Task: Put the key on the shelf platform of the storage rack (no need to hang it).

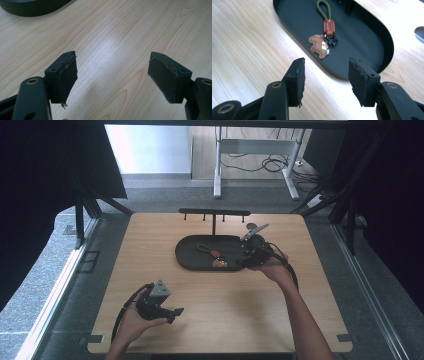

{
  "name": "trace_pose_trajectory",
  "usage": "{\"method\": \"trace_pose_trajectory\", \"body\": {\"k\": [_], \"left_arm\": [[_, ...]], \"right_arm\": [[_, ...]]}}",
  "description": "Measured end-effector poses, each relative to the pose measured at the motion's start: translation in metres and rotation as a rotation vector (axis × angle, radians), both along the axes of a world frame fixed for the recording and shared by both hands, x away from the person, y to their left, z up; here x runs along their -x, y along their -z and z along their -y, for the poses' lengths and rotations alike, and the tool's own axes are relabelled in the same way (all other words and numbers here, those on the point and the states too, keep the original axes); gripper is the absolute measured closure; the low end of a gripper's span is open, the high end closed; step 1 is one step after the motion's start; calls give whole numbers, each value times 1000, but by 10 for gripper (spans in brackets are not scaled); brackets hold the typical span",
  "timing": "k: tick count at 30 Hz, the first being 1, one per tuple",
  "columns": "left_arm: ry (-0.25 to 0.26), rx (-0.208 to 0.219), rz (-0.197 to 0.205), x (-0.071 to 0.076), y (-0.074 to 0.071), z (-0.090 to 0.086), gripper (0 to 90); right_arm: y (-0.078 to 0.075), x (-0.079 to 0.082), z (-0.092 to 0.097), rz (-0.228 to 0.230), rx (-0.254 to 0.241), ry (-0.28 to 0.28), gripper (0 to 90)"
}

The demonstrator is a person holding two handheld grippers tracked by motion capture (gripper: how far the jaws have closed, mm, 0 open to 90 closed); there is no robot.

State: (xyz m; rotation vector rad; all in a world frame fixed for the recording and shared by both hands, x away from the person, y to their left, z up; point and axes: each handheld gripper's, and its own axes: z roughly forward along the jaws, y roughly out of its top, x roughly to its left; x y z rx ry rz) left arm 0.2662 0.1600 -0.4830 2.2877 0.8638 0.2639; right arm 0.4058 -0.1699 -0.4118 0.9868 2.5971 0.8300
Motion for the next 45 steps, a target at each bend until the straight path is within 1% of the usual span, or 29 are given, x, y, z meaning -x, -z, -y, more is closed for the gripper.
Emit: {"method": "trace_pose_trajectory", "body": {"k": [3,6,10,12,19,25,27,28,30,31,34,36,37,45], "left_arm": [[4,-5,2,0,0,0,241],[-9,-2,1,1,-1,0,241],[-9,-5,3,0,-1,-1,241],[-14,-7,0,1,-1,0,241],[-2,-18,-6,1,2,5,241],[-4,-23,-9,0,3,6,241],[-4,-23,-10,0,3,6,241],[-3,-25,-10,0,3,6,241],[1,-26,-9,0,3,6,241],[-1,-26,-12,0,4,7,241],[-1,-29,-15,0,4,8,241],[1,-30,-14,0,4,8,241],[4,-30,-11,0,4,9,241],[8,-27,-12,0,4,9,241]], "right_arm": [[6,9,7,4,-9,-1,481],[10,19,15,8,-24,3,480],[17,32,26,18,-43,6,480],[25,40,32,18,-46,7,480],[52,66,49,5,-54,19,481],[70,82,61,1,-51,35,481],[72,84,62,0,-54,36,481],[77,87,64,-6,-56,43,481],[79,88,65,-7,-55,44,481],[84,92,67,-8,-54,48,481],[88,96,69,-13,-64,54,482],[90,96,69,-18,-59,52,481],[93,97,69,-21,-49,52,480],[98,100,71,-20,-49,64,477]]}}
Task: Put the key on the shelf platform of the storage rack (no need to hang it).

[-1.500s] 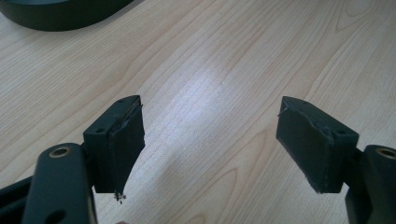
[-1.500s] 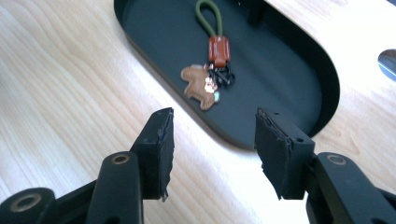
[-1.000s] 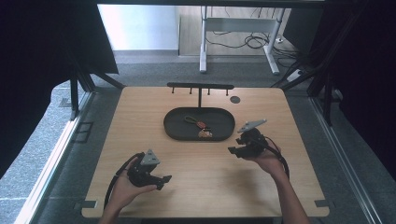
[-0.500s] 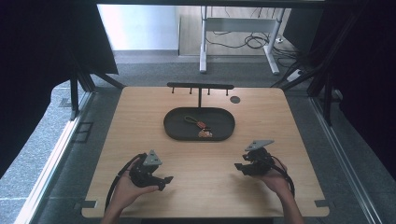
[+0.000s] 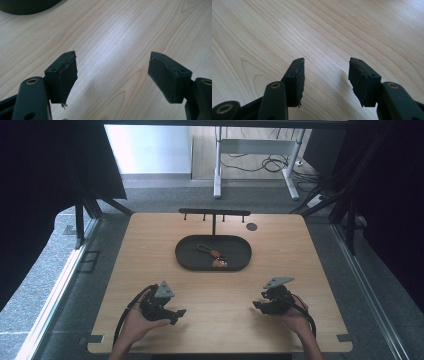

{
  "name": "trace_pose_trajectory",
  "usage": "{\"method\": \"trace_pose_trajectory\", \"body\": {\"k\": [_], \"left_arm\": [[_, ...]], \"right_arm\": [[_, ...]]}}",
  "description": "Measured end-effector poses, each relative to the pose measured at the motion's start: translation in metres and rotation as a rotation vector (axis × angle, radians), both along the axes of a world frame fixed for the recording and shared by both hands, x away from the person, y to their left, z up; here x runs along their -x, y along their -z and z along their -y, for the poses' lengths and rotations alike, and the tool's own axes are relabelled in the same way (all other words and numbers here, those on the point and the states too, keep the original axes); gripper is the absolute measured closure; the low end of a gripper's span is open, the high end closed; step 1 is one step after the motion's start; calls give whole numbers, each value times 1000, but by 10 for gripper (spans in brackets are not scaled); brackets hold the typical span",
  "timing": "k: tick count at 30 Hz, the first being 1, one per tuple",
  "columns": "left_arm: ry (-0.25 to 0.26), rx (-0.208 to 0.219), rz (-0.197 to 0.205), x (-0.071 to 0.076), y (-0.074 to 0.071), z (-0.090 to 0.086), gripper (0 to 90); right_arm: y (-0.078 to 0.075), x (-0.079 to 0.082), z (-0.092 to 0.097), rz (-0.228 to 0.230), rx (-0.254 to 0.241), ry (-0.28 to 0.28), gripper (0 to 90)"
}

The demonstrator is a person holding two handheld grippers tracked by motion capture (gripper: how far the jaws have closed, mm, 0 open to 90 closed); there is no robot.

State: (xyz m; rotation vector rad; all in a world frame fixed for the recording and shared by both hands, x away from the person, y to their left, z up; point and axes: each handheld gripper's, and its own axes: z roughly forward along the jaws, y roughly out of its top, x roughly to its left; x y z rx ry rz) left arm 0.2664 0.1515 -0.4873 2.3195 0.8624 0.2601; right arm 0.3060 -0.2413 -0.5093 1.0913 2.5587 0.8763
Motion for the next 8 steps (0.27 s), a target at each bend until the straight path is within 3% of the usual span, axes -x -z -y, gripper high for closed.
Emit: {"method": "trace_pose_trajectory", "body": {"k": [8], "left_arm": [[-8,2,-7,-1,0,1,241]], "right_arm": [[-2,0,6,3,-20,8,467]]}}
